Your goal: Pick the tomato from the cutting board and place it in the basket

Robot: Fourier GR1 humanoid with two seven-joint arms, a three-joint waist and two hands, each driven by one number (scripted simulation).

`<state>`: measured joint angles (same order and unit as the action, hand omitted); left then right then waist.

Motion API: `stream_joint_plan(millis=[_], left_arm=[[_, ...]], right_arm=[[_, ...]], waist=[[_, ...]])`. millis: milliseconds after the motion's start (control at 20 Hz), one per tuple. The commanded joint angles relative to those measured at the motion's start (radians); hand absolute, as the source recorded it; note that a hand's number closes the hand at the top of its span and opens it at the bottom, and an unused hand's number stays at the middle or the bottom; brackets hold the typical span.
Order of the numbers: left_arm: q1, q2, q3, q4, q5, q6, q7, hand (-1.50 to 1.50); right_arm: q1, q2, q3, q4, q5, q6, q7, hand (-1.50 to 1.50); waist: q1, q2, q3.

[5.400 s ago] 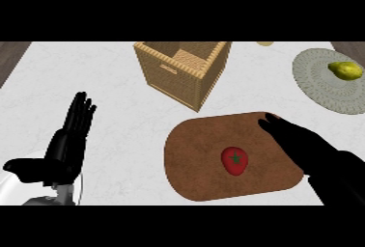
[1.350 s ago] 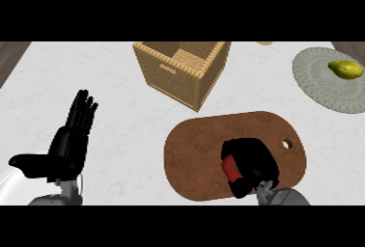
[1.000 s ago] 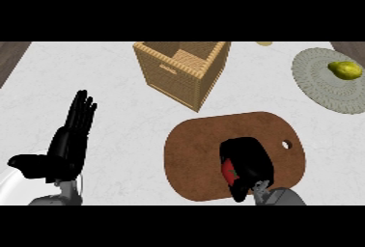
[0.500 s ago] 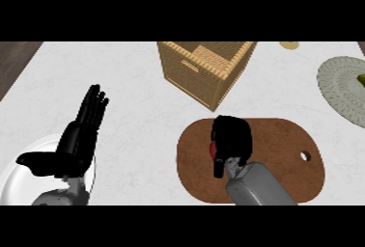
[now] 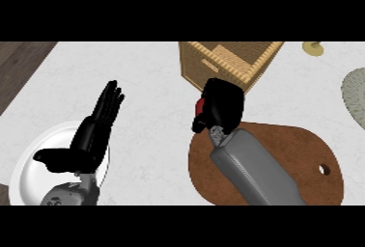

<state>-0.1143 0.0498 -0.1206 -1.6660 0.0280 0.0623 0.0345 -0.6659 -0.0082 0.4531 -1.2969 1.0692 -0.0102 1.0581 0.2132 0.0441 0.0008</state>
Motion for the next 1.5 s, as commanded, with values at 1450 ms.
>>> stream_joint_plan(millis=[1450], left_arm=[[-0.021, -0.023, 0.010, 0.082, -0.020, 0.029, -0.026, 0.00]], right_arm=[[-0.599, 0.008, -0.067, 0.460, 0.074, -0.353, 0.429, 1.50]], waist=[[-0.038, -0.021, -0.006]])
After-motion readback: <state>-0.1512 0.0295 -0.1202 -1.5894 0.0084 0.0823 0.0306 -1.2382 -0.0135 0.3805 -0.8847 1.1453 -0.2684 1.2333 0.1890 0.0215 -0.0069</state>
